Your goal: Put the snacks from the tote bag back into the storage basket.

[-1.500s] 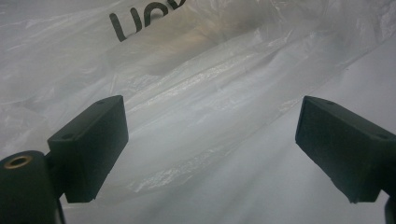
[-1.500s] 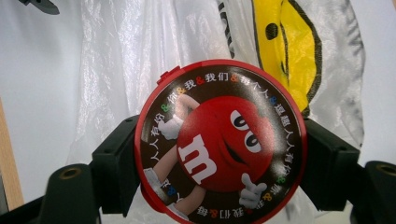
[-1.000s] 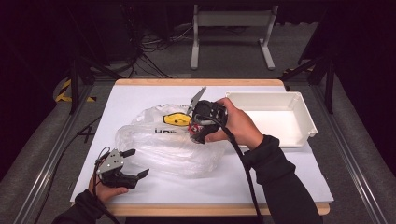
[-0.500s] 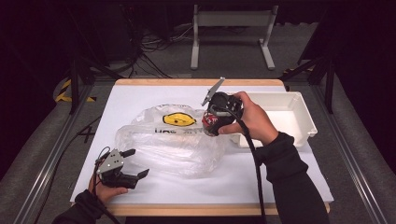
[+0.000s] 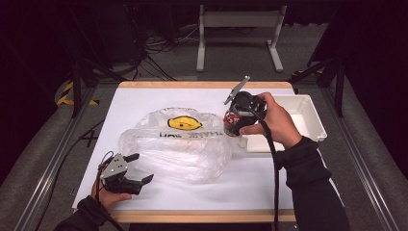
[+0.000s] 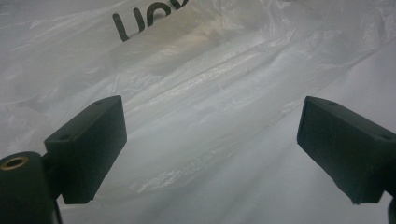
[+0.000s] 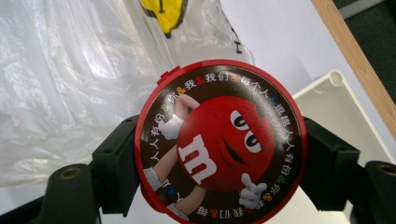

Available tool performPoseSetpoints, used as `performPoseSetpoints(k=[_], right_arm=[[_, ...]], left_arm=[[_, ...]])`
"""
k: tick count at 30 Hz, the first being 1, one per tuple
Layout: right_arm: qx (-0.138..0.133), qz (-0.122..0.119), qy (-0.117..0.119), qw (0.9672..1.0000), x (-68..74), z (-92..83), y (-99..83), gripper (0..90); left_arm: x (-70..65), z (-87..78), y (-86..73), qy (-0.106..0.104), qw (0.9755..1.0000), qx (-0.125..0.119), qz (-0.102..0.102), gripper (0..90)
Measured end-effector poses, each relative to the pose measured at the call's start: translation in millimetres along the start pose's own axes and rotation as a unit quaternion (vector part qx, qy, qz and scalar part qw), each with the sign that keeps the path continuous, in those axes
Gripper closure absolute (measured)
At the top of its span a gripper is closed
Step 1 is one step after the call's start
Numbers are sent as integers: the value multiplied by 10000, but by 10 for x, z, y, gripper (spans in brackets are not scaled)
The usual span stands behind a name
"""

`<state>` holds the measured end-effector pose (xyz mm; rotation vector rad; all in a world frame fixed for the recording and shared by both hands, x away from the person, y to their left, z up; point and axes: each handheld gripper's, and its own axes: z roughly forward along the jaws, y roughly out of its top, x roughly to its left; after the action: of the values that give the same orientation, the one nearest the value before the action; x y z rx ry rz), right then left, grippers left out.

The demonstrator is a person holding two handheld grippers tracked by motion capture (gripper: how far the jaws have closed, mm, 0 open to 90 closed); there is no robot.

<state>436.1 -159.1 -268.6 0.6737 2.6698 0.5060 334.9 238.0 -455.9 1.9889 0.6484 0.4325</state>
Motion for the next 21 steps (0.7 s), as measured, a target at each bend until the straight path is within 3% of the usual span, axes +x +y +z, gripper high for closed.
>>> performPoseSetpoints(k=[8,21], right_arm=[[80,257,-169,9995,-145,-53,-175,260],[324,557,-359,9973,-311,45,-398,260]], left_arm=[[4,4,1,-5,10000,13,8,91],[-4,10,3,8,10000,34,7,89]])
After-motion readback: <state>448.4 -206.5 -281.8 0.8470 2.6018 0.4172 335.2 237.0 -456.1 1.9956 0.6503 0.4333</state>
